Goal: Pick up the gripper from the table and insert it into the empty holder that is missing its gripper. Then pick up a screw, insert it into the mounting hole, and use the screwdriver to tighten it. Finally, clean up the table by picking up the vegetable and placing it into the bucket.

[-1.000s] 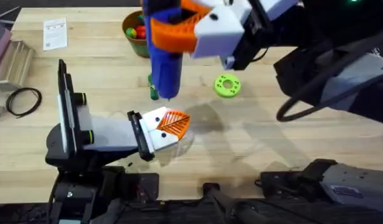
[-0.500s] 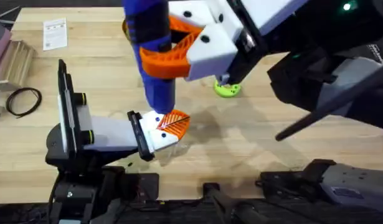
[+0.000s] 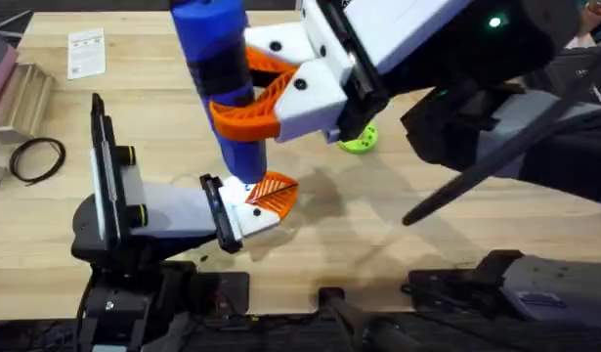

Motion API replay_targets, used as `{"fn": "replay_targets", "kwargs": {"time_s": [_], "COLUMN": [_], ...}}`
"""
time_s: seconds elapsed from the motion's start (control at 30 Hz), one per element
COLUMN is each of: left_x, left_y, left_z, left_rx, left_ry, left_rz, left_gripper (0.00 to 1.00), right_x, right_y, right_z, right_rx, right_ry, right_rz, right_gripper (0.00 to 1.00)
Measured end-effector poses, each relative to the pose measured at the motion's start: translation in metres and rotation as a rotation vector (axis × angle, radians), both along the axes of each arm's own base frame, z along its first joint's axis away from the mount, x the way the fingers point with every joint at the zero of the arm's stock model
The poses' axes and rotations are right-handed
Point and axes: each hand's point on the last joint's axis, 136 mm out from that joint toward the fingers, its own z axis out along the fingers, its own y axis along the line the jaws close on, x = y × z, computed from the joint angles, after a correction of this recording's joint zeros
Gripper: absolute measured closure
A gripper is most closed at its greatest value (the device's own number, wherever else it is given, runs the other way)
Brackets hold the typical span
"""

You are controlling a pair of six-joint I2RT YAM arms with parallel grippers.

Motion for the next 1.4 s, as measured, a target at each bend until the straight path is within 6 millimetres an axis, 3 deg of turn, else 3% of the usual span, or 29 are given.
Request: {"fn": "replay_targets", "kwargs": {"time_s": [0.63,0.93,1.4], "left_x": [0.000,0.000,0.000], "left_y": [0.000,0.000,0.000], "left_z": [0.000,0.000,0.000], "left_rx": [0.000,0.000,0.000], "left_ry": [0.000,0.000,0.000], "left_rz": [0.000,0.000,0.000], "left_gripper": [0.996,0.996,0.996], "right_x": [-0.007,-0.001,-0.001], "right_y": [0.007,0.013,0.013], "right_z": [-0.005,-0.017,-0.017], "right_rx": [0.008,-0.014,-0.015], "right_ry": [-0.040,-0.016,-0.015], "right_rz": [0.019,0.019,0.019], "right_gripper": [0.979,0.979,0.979]}}
